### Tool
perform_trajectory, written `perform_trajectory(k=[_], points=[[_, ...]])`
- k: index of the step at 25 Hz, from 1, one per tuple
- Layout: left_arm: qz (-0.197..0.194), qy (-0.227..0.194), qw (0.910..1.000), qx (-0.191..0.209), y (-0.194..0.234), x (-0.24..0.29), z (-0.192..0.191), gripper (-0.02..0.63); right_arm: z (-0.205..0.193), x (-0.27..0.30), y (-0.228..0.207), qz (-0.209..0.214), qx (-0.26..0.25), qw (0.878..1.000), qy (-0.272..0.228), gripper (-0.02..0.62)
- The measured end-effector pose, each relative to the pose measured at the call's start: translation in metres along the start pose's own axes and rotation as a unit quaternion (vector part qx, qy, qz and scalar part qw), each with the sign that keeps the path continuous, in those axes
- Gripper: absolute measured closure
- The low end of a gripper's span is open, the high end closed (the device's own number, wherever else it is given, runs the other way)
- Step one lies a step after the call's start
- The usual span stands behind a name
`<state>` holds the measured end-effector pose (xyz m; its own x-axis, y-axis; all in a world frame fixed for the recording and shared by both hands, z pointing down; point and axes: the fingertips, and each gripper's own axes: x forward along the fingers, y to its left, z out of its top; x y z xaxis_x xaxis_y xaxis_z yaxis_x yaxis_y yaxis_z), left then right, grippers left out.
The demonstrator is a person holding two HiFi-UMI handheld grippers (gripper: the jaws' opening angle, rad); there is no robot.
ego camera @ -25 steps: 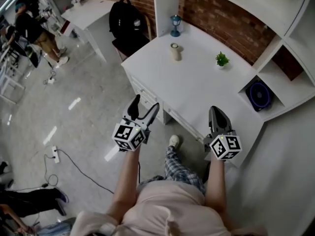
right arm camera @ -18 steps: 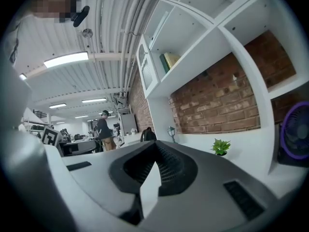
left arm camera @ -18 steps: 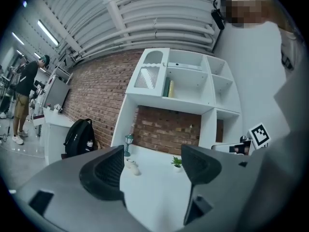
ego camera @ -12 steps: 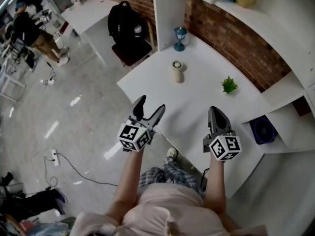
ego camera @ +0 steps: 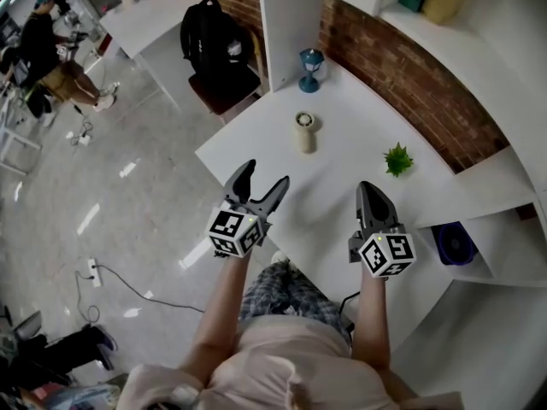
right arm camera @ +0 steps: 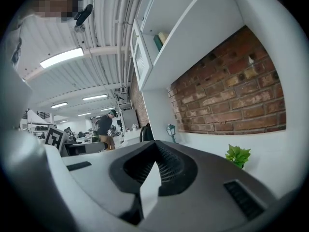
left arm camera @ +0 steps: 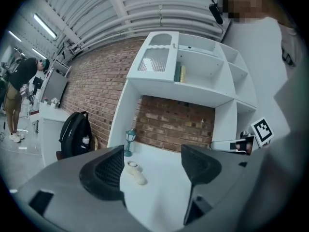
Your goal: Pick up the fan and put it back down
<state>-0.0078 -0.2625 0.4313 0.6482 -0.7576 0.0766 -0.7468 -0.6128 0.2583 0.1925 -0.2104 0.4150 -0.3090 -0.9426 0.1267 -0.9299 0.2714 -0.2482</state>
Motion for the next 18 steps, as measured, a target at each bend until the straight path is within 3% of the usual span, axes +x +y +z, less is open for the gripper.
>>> perform_trajectory(k=[11, 18], points=[[-0.011, 0.051, 0.9986, 0.004, 0.026, 0.072, -0.021, 0.249, 0.013, 0.066, -0.016, -0.004, -0.038, 0.999, 0.012, 0.580], [0.019, 0.087, 0.9959, -0.015, 0.055, 0.129, -0.051, 0.249, -0.009, 0.130, -0.040, -0.007, -0.057, 0.998, 0.038, 0.579]])
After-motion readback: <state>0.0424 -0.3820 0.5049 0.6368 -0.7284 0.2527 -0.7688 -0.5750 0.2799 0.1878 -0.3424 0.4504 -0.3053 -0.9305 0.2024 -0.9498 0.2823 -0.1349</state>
